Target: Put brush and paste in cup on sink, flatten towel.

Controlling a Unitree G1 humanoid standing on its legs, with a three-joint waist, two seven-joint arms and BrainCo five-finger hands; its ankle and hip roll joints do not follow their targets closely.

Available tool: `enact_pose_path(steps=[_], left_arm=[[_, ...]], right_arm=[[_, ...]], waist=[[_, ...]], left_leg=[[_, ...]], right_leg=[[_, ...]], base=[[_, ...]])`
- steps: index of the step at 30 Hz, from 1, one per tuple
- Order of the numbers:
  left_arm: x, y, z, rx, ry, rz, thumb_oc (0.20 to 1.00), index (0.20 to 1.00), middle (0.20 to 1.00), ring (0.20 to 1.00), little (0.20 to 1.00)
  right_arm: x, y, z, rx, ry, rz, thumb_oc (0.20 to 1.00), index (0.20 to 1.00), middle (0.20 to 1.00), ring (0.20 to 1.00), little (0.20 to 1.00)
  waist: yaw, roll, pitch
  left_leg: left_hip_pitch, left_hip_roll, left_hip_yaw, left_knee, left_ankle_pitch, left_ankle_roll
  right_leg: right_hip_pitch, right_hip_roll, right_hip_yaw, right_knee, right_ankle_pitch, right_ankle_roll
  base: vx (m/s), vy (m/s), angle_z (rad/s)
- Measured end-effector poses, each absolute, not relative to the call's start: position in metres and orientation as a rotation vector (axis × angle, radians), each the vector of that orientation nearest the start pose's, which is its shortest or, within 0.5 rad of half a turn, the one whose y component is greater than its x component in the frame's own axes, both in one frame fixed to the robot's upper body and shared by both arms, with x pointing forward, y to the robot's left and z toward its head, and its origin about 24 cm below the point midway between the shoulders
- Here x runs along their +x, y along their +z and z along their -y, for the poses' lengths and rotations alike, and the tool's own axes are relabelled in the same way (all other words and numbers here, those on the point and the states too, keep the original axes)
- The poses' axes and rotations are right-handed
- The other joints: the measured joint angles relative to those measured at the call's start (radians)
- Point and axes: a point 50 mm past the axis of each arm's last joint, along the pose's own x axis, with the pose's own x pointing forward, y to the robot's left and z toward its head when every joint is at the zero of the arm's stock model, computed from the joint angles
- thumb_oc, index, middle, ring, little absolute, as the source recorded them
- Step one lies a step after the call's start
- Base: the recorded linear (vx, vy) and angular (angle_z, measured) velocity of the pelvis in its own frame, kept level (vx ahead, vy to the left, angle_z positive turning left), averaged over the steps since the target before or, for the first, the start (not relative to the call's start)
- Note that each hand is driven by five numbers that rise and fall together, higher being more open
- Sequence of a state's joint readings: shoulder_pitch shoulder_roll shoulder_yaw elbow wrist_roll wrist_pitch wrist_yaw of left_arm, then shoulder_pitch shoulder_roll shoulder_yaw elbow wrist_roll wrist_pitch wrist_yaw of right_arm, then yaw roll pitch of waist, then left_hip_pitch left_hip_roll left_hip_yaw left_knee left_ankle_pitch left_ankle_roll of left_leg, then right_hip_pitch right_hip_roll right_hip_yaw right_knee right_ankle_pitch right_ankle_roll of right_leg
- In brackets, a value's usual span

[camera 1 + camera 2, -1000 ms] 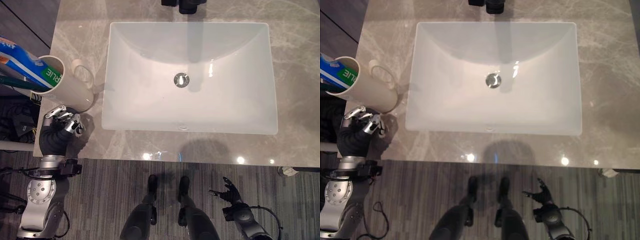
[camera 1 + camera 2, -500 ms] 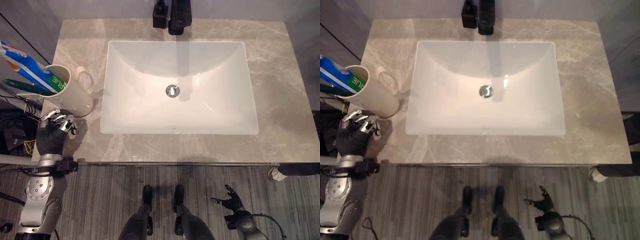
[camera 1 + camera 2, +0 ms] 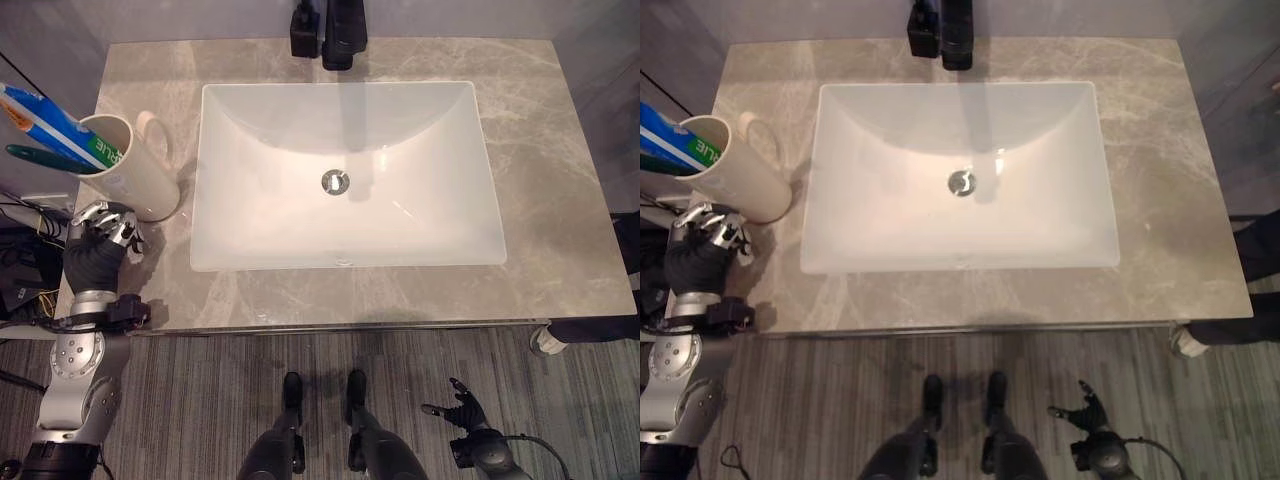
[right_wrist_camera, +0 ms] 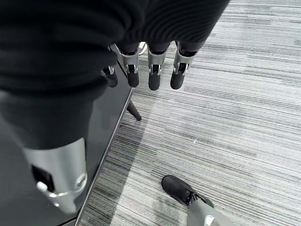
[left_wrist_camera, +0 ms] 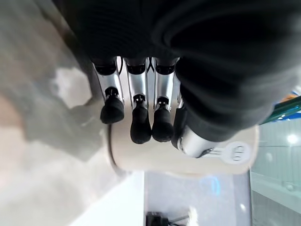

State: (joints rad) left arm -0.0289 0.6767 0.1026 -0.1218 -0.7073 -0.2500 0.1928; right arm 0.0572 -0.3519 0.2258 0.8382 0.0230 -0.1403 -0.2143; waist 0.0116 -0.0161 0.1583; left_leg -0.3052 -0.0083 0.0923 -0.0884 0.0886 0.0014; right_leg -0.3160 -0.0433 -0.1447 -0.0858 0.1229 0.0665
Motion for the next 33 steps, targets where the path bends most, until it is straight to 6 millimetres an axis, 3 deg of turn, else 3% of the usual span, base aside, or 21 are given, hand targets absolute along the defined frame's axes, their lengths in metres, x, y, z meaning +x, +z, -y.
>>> enact_pose_path(steps=[17, 24, 29, 33], left_arm=[[0.271, 0.174, -0.303, -0.028, 0.312, 0.456, 0.200, 0.200, 0.200, 0.200, 0.200], [0.277, 0.187, -0.303, -0.037, 0.331, 0.501, 0.200, 0.200, 0.200, 0.200, 0.200], [0.269, 0.188, -0.299, -0.035, 0.318, 0.529, 0.200, 0.200, 0.200, 0.200, 0.200], [0.252, 0.172, -0.291, -0.053, 0.287, 0.499, 0.200, 0.200, 0.200, 0.200, 0.200]], right_arm=[[0.153, -0.114, 0.246, -0.471, -0.116, -0.748, 1.000, 1.000, 1.000, 1.000, 1.000], [0.152, -0.116, 0.243, -0.476, -0.098, -0.755, 1.000, 1.000, 1.000, 1.000, 1.000], [0.150, -0.117, 0.244, -0.477, -0.100, -0.764, 1.000, 1.000, 1.000, 1.000, 1.000], [0.145, -0.122, 0.244, -0.477, -0.103, -0.796, 1.000, 1.000, 1.000, 1.000, 1.000]], waist=[[-0.030, -0.004, 0.002], [-0.031, -0.034, 0.005], [-0.030, -0.045, 0.004], [-0.026, -0.045, 0.005]], left_leg=[[-0.013, 0.008, 0.005, 0.000, 0.001, -0.002], [-0.017, 0.009, 0.006, 0.000, 0.001, -0.002], [-0.024, 0.009, 0.012, 0.000, 0.001, -0.002], [-0.001, 0.009, 0.017, -0.001, -0.001, -0.003]], right_leg=[[-0.016, 0.009, 0.004, 0.000, 0.003, -0.002], [-0.020, 0.009, 0.006, -0.004, 0.002, -0.001], [-0.029, 0.009, 0.011, 0.000, 0.004, -0.001], [-0.010, 0.010, 0.020, 0.000, 0.003, 0.000]], base=[[0.00, 0.000, 0.00], [0.00, 0.000, 0.00], [0.02, -0.008, -0.02], [0.03, -0.013, -0.05]])
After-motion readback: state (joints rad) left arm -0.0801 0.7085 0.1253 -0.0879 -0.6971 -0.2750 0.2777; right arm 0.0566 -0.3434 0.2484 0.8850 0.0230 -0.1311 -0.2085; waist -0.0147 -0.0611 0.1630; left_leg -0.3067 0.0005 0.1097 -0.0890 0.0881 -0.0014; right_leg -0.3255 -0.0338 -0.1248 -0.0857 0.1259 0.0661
